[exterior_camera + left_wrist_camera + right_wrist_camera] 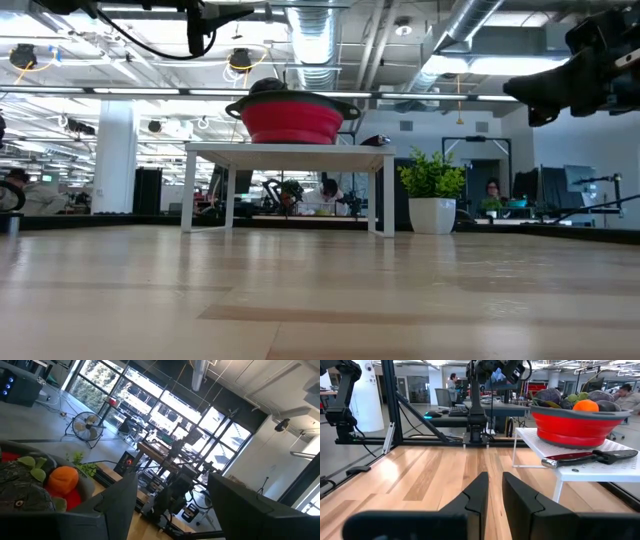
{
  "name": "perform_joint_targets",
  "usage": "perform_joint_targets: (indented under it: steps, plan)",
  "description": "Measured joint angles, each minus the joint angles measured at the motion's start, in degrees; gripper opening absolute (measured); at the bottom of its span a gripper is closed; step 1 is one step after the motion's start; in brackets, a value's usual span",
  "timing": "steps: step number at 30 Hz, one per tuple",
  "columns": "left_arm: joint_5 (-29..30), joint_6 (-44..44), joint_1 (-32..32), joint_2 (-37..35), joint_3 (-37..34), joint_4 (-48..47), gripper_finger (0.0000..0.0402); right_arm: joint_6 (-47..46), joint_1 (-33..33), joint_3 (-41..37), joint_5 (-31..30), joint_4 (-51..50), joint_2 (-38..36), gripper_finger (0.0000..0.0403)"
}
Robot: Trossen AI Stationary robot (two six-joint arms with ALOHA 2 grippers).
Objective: Pick & Place Fruit
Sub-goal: Return to Home Position
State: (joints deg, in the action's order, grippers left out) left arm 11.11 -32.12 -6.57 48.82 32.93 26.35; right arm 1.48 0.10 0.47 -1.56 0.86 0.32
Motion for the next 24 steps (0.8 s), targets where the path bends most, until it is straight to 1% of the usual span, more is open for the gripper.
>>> perform_joint_targets:
  steps: [22, 23, 24]
  plan:
    - [-0.04, 0.16, 0.0, 0.0, 0.0, 0.68, 0.0237, 0.0, 0.02, -0.02, 0.02, -0.07, 0.02, 0.0049]
    - [-0.32, 0.21, 0.01, -0.01, 0.0, 0.54, 0.0237, 0.0, 0.02, -0.02, 0.02, -0.07, 0.02, 0.0049]
    - [-2.05, 0.34, 0.03, -0.58, -0.06, -0.93, 0.0237, 0.0, 0.02, -0.02, 0.02, -0.07, 0.02, 0.0049]
